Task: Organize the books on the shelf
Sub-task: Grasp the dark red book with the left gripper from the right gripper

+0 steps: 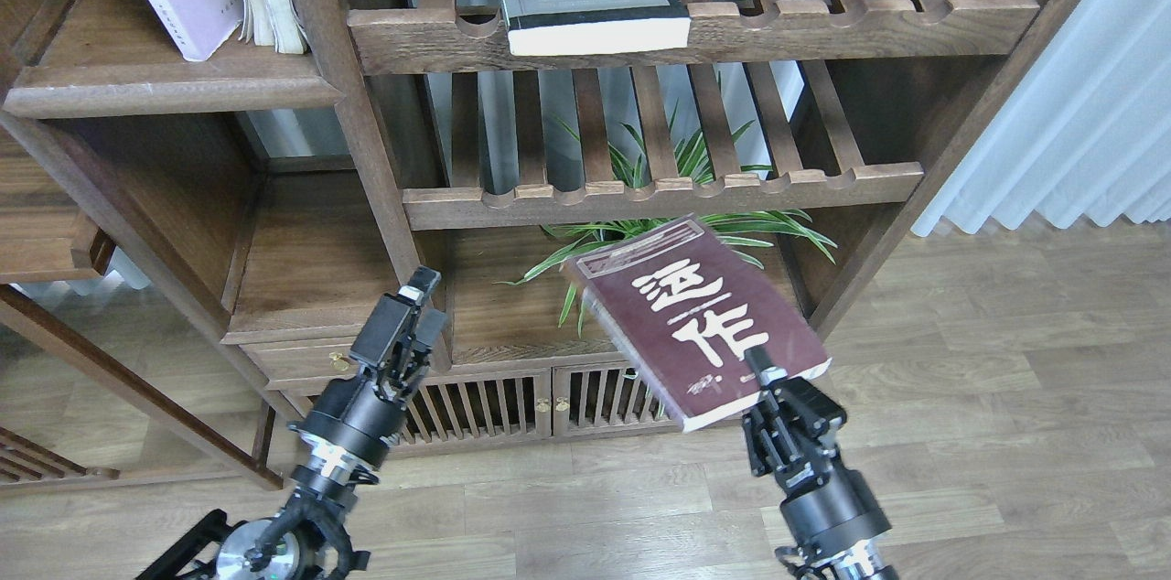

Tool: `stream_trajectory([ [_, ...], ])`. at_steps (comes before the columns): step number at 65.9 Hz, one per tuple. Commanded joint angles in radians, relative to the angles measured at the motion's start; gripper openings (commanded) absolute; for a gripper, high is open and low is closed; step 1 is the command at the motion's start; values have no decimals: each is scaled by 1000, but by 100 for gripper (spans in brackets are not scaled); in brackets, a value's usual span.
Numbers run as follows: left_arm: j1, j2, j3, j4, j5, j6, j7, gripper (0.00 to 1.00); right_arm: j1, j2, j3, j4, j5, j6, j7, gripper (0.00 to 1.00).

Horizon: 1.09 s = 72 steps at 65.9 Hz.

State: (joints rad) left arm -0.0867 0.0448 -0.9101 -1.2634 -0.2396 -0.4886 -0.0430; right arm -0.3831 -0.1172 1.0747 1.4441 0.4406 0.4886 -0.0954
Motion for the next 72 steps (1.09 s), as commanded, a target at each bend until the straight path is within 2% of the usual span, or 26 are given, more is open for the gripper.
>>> stream_trajectory([
  [1, 4, 1, 36, 1, -6, 0, 0, 99, 0, 22, -12, -4, -11, 0, -10, 3],
  [24, 21, -10, 83, 7, -4, 0, 3, 94, -13, 34, -13, -4, -39, 0, -10, 3],
  [28, 21, -25, 85, 9, -6, 0, 0, 89, -16, 34, -15, -5, -43, 0, -10, 3],
  [33, 22, -34, 89, 19, -7, 0, 0, 74, -20, 36, -22, -4, -52, 0, -10, 3],
  [40, 21, -39, 117, 19, -7, 0, 0, 65, -26, 39, -35, -4, -66, 0, -15, 3],
  [50, 21, -42, 148, 19, -7, 0, 3, 47, -40, 50, -35, -4, -71, 0, -15, 3],
  [64, 21, -39, 154, 22, -6, 0, 12, 41, -49, 50, -36, -4, -72, 0, -17, 3],
  [65, 21, -39, 154, 22, -6, 0, 12, 38, -51, 50, -36, -4, -77, 0, -18, 3],
  [72, 21, -39, 154, 29, -6, 0, 14, 39, -54, 50, -36, -4, -91, 0, -23, 3],
])
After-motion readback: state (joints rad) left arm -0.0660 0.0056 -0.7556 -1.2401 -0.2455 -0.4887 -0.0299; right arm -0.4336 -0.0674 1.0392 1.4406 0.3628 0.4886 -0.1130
